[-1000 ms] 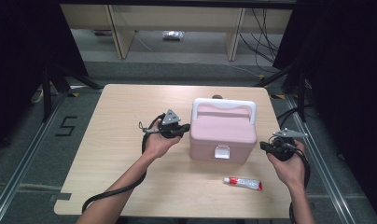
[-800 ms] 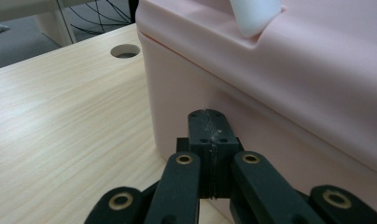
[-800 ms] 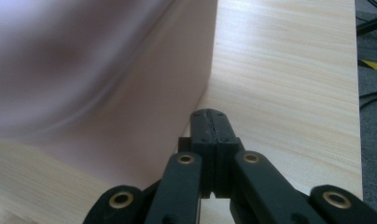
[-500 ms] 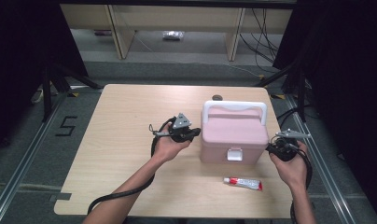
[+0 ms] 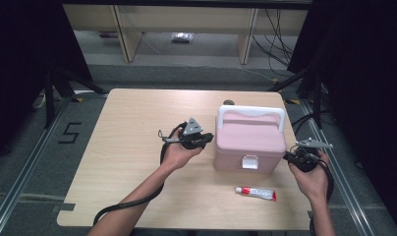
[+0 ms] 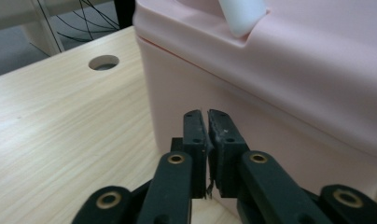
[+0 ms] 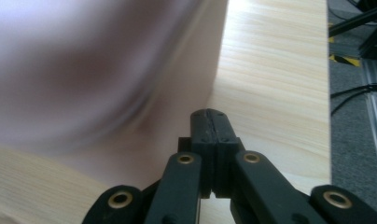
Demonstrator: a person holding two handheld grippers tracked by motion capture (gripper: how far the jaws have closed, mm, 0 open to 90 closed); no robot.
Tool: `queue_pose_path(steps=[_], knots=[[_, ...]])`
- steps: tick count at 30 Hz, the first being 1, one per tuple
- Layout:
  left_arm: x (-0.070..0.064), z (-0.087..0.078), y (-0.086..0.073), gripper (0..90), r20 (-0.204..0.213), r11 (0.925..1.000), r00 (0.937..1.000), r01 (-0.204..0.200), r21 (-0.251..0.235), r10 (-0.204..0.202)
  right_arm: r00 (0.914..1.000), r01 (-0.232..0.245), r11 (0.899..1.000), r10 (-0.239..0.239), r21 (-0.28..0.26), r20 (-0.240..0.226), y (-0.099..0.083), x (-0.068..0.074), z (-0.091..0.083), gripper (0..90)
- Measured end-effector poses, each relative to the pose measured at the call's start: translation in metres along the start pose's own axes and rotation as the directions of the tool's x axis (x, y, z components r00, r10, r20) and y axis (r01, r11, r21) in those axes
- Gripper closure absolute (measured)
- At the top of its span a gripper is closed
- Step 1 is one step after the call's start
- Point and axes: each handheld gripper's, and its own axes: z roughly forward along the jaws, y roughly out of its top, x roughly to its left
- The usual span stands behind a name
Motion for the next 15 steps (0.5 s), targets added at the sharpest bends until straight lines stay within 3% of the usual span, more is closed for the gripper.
queue_pose_path(steps=[1, 2, 4, 6, 7, 8, 10, 12, 14, 15], knots=[[0.001, -0.008, 0.001, 81.1, -0.005, 1.0000, 1.0000, -0.004, -0.005, 0.004, 0.9993, 0.037, 0.999, -0.037, -0.020, 0.008, 0.000, -0.004, -0.001, 90.0], [0.002, -0.015, 0.002, 78.9, -0.003, 0.9998, 1.0000, 0.000, -0.020, 0.000, 0.9991, 0.043, 0.998, -0.043, -0.037, 0.002, -0.001, -0.006, -0.001, 89.8], [0.004, -0.028, 0.005, 73.1, 0.005, 0.9991, 1.0000, 0.005, -0.041, -0.005, 0.9999, 0.001, 1.000, 0.000, -0.026, 0.017, -0.002, -0.004, -0.008, 89.1], [0.005, -0.039, 0.008, 66.4, 0.019, 0.9978, 0.9998, 0.007, -0.065, -0.006, 0.9998, 0.018, 0.999, -0.017, -0.035, 0.007, -0.002, -0.007, -0.010, 88.2], [0.006, -0.045, 0.010, 63.3, 0.016, 0.9961, 0.9996, 0.025, -0.084, -0.024, 0.9998, -0.003, 0.999, 0.003, -0.032, 0.019, -0.002, -0.005, -0.012, 87.7], [0.007, -0.049, 0.012, 60.2, 0.011, 0.9951, 0.9995, 0.030, -0.094, -0.029, 0.9996, 0.018, 0.999, -0.018, -0.046, 0.021, -0.002, -0.007, -0.013, 87.0], [0.008, -0.056, 0.015, 55.0, 0.007, 0.9918, 0.9987, 0.050, -0.117, -0.050, 0.9992, 0.013, 0.998, -0.011, -0.055, 0.039, -0.002, -0.006, -0.014, 86.0], [0.008, -0.059, 0.018, 51.6, 0.023, 0.9878, 0.9964, 0.084, -0.131, -0.081, 0.9995, 0.014, 0.998, -0.013, -0.058, 0.028, -0.004, -0.007, -0.013, 84.8], [0.006, -0.061, 0.019, 49.9, 0.048, 0.9833, 0.9932, 0.112, -0.144, -0.106, 0.9992, -0.031, 0.998, 0.032, -0.054, 0.024, -0.006, -0.002, -0.014, 83.3], [0.004, -0.062, 0.019, 49.4, 0.054, 0.9814, 0.9922, 0.119, -0.151, -0.112, 0.9998, 0.000, 0.998, 0.002, -0.068, 0.021, -0.007, -0.003, -0.013, 82.5]])
